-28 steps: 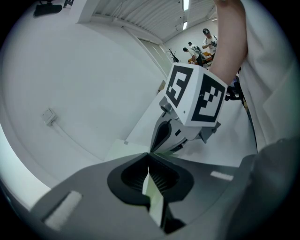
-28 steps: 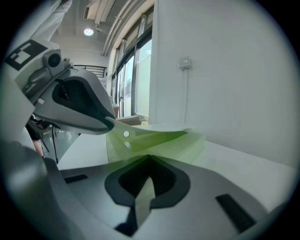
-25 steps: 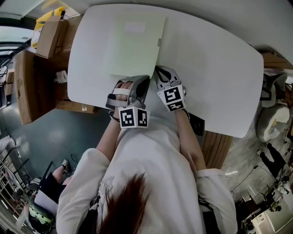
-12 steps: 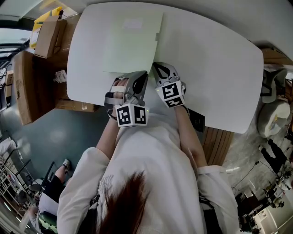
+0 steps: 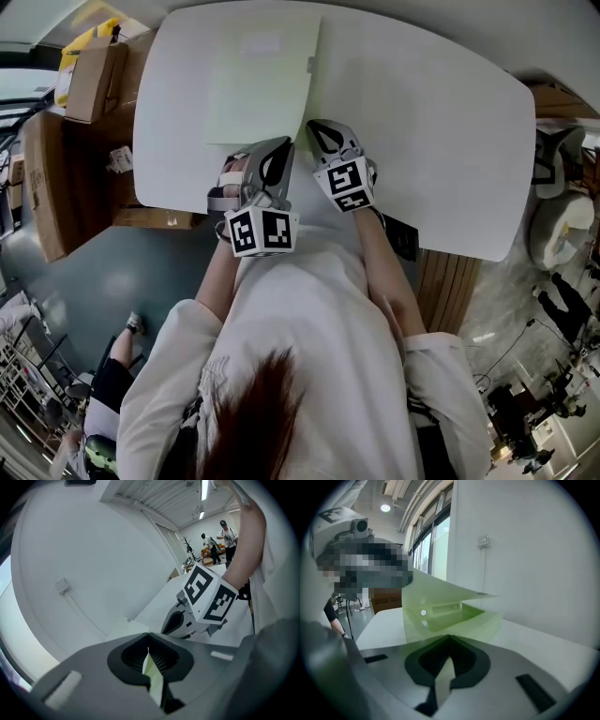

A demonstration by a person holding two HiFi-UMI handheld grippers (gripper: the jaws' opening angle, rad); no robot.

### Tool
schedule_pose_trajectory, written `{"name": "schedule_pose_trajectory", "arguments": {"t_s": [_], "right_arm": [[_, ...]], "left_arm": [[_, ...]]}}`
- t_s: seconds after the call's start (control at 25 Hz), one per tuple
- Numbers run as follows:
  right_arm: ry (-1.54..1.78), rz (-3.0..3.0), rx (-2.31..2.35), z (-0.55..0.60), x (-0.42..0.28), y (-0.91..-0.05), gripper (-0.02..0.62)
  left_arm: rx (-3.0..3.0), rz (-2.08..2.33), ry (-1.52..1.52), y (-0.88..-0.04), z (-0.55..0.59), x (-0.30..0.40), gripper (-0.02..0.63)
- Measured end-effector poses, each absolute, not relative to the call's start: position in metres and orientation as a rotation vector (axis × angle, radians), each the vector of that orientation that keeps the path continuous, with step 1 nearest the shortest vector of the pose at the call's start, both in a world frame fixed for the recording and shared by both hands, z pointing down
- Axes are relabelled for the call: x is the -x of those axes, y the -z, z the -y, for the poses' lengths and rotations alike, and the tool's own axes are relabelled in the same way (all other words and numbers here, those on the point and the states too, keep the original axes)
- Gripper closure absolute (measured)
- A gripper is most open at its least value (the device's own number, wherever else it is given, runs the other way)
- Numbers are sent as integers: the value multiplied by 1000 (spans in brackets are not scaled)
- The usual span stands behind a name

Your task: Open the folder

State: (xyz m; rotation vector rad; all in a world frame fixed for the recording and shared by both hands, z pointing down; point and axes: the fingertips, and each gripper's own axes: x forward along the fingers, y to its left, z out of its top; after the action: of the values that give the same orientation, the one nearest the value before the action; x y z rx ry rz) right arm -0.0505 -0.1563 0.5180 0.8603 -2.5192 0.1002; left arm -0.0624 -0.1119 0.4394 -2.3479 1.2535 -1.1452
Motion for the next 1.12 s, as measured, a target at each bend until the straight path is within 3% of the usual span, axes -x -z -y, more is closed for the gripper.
{"name": "schedule_pose_trajectory", "arguments": {"t_s": [1.12], "right_arm": [[-165,2423,-1070,152,55,-523,592]], "left_arm": [[2558,-1346,848,-411,108,95,596]]}}
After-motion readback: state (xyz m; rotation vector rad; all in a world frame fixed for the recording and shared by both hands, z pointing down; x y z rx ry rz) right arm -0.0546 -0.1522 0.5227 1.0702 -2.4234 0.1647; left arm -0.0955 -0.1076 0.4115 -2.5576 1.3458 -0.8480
